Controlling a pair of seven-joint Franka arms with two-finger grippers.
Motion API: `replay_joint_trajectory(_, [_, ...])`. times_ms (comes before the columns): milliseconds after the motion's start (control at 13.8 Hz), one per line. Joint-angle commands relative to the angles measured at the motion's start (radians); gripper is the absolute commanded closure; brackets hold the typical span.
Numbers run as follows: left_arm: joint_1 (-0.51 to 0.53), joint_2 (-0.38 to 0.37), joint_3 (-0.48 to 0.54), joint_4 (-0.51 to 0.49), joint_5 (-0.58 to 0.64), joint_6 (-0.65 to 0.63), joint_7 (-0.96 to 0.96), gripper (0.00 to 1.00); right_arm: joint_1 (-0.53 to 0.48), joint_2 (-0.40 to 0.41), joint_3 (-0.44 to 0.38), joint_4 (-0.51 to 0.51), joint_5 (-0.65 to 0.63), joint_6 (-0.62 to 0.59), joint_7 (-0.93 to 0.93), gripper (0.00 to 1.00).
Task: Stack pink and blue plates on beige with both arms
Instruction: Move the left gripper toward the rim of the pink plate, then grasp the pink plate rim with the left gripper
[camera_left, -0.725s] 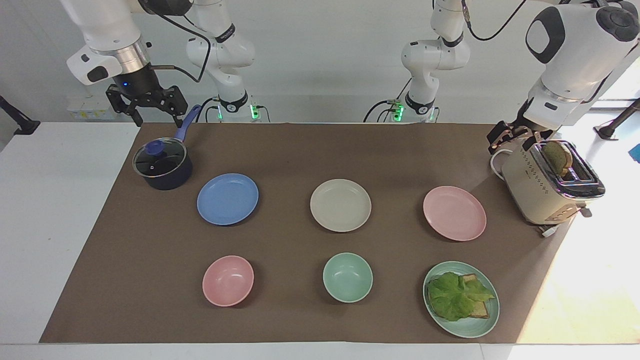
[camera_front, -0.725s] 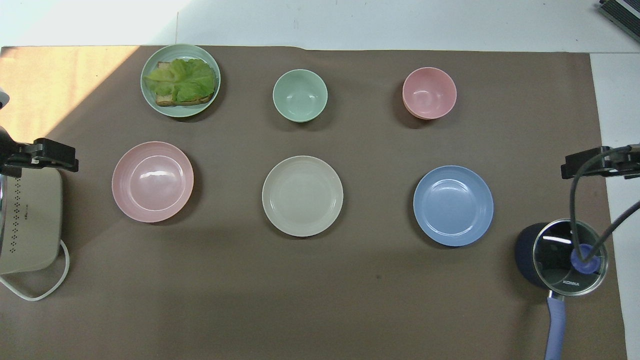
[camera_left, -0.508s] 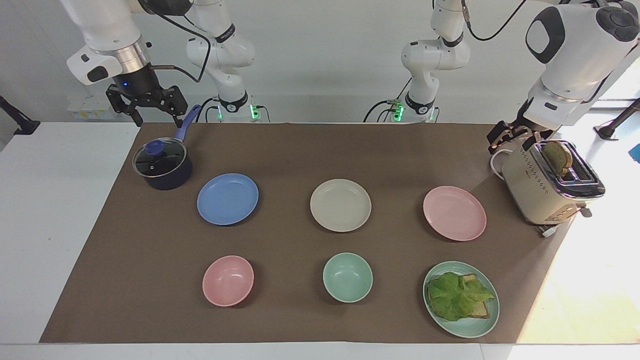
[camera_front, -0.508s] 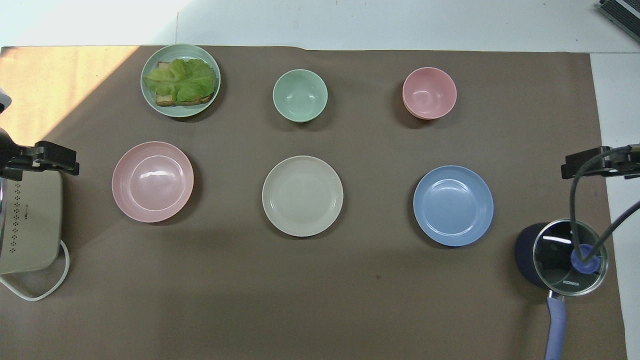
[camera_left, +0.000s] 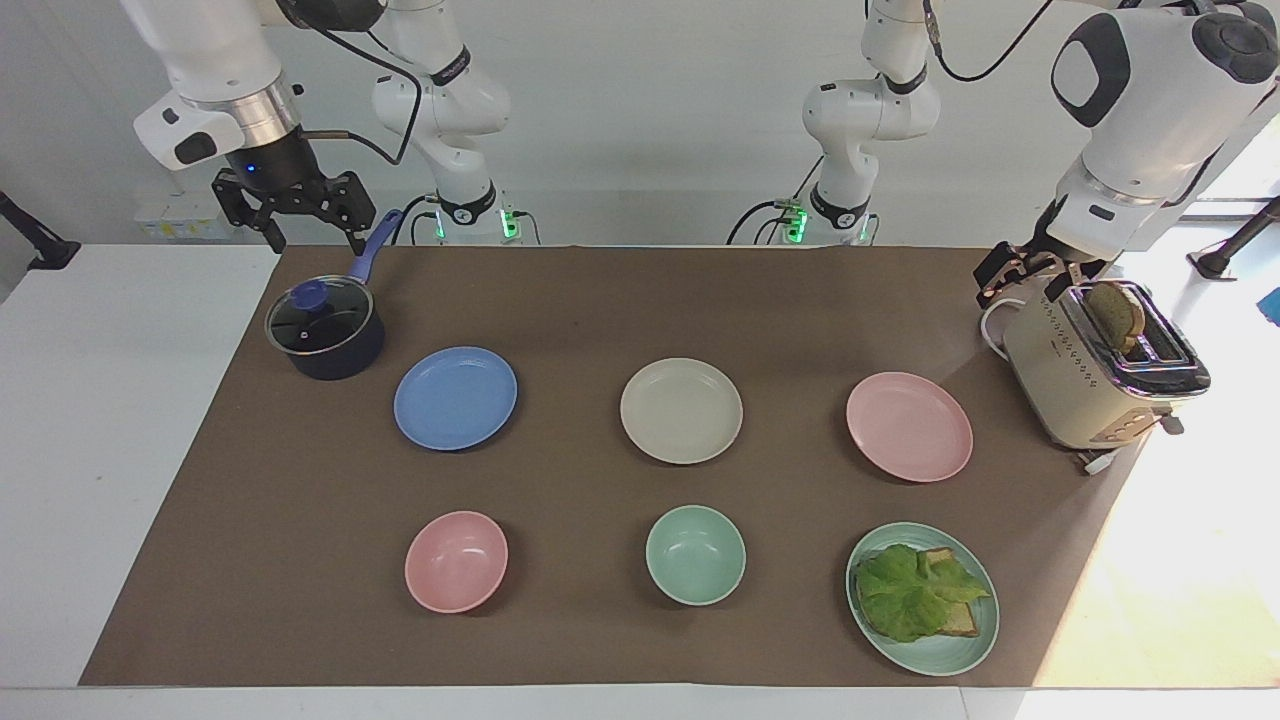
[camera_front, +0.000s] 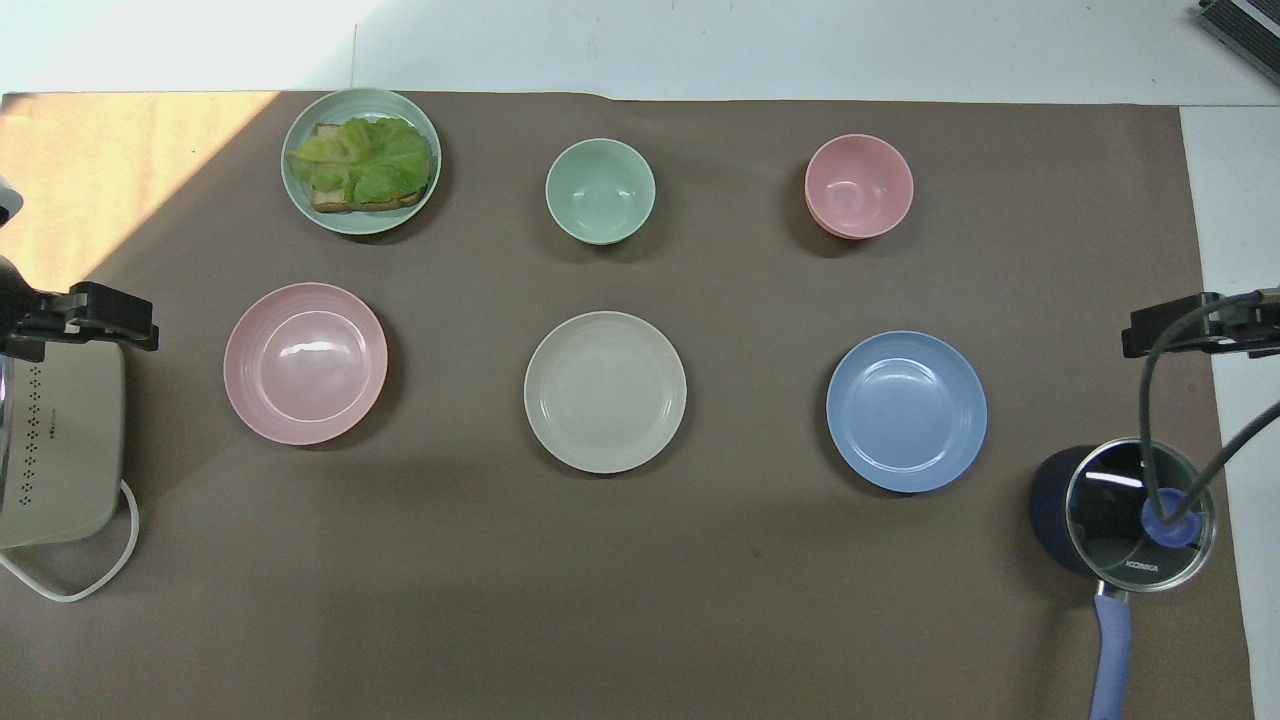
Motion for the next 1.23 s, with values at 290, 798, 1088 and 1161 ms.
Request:
replay_joint_trajectory(290, [0.008,-0.011,0.0,-0.098,-0.007,0.058,0.005,0.0,-0.004,-0.015,0.006,-0.017,-0.012,0.005,0.022,0.0])
replay_joint_trajectory(798, [0.076,0.082,0.002,-0.382,-0.007,0.43,0.057,0.0,-0.006,-0.015,0.004,-0.017,-0.01,0.005,0.02,0.0])
replay_joint_trajectory(1088, [0.076,0.168,0.0,-0.441,-0.007,0.579,0.057,0.0,-0.006,-0.015,0.004,-0.017,-0.01,0.005,0.017,0.0])
replay_joint_trajectory(1161, [0.074,0.176,0.0,-0.456,-0.007,0.596,0.053,0.0,-0.006,-0.015,0.004,-0.017,-0.01,0.005,0.017,0.0])
